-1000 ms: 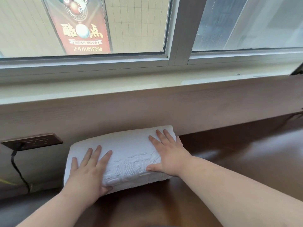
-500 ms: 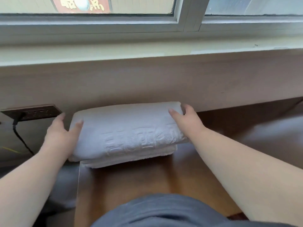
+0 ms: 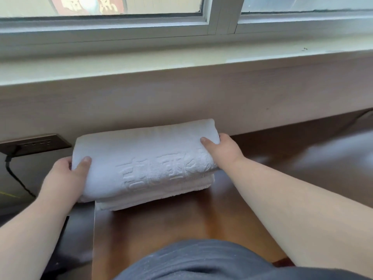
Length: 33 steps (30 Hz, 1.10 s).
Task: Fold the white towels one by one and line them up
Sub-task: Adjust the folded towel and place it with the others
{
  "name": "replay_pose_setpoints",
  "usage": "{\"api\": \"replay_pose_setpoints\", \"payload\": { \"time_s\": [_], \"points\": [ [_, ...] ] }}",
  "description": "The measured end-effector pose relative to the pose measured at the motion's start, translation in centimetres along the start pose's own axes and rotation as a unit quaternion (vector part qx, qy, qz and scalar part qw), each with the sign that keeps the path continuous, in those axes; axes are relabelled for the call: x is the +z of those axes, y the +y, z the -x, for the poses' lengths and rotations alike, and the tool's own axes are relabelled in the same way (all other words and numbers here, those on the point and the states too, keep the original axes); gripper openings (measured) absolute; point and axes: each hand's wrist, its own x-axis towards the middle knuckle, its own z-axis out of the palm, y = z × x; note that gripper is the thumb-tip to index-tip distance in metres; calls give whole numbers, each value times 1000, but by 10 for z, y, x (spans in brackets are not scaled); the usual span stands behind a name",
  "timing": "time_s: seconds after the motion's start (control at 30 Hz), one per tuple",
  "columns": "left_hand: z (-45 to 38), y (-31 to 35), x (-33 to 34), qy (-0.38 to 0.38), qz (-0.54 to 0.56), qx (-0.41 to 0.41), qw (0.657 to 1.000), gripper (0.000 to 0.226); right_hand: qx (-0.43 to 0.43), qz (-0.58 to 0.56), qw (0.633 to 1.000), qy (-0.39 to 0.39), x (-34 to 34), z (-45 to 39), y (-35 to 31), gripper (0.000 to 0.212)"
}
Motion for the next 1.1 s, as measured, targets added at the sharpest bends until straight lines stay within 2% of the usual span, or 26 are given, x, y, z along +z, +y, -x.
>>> {"api": "replay_pose_setpoints", "payload": {
  "time_s": [0.07, 0.1, 0.13, 0.2, 0.27, 0.3, 0.33, 0.4, 0.53, 0.67, 0.9, 1.1],
  "points": [
    [-1, 8, 5, -13, -35, -41, 998, 55, 20, 24, 1000, -4, -1, 0, 0, 68],
    [-2, 13, 6, 15, -65, -29, 997, 62, -4, 53, 998, 22, -1, 1, 0, 73],
    [-1, 22, 7, 58, -110, 24, 992, 67, -52, 102, 992, 58, 0, 2, -2, 76],
    [12, 45, 13, 113, -187, 221, 950, 66, -199, 224, 947, 111, 8, 11, -12, 74],
    [28, 68, 28, 50, -243, 364, 898, 62, -314, 342, 883, 66, 22, 20, -24, 72],
    [33, 75, 38, -3, -282, 384, 879, 66, -332, 385, 861, 23, 30, 22, -26, 73],
    [35, 77, 47, -47, -325, 379, 865, 72, -323, 414, 851, -19, 36, 22, -26, 75],
    [30, 69, 60, -81, -383, 354, 850, 82, -285, 430, 855, -64, 41, 18, -21, 79],
    [10, 61, 66, -91, -379, 345, 854, 91, -271, 429, 860, -56, 46, 5, -17, 82],
    [5, 66, 73, -107, -383, 345, 850, 93, -253, 416, 871, -60, 50, 0, -11, 82],
    [6, 60, 74, -112, -387, 340, 850, 88, -238, 424, 869, -93, 52, -6, -10, 83],
    [9, 68, 67, -130, -365, 340, 857, 86, -207, 445, 853, -178, 37, -12, -33, 90]
  ]
}}
